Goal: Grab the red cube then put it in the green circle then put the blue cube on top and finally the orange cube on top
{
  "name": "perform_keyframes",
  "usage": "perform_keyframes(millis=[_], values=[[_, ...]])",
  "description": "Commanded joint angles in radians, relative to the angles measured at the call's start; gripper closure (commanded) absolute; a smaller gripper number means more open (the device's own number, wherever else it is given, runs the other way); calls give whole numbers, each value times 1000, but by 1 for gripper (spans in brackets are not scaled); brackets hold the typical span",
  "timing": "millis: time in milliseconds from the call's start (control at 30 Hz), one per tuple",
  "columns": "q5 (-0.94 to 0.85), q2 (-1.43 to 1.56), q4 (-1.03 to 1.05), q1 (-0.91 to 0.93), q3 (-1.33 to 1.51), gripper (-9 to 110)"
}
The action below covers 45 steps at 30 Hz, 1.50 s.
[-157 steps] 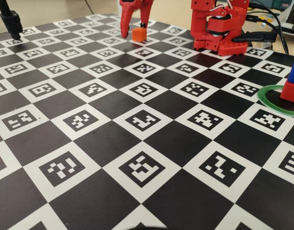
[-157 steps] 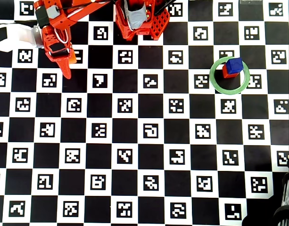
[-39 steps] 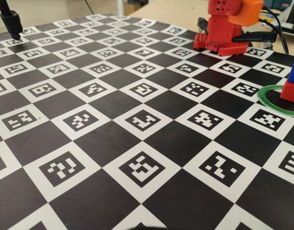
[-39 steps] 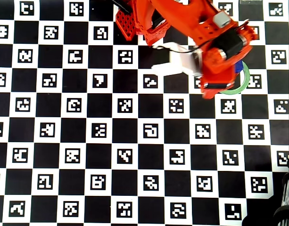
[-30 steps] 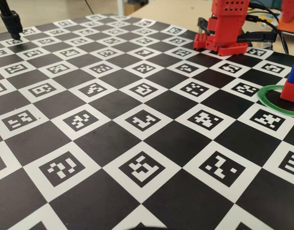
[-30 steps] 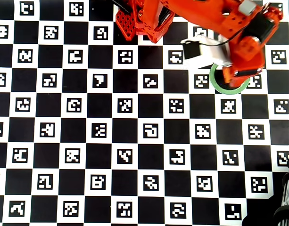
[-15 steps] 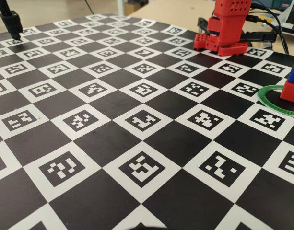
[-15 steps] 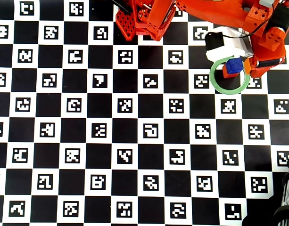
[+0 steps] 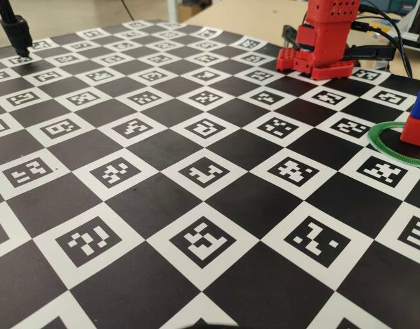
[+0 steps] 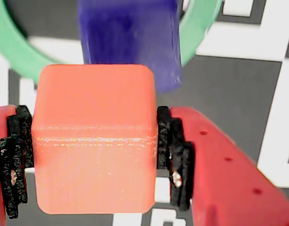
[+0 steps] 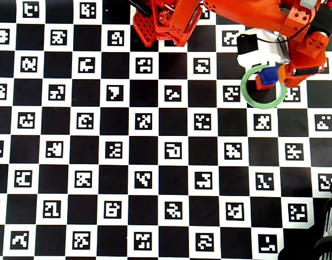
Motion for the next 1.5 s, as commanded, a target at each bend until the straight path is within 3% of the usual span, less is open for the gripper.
perform_keyframes(millis=[0, 1467], values=[[-6, 101, -5, 9, 0, 100], [-14, 210, -117, -38, 163, 100]])
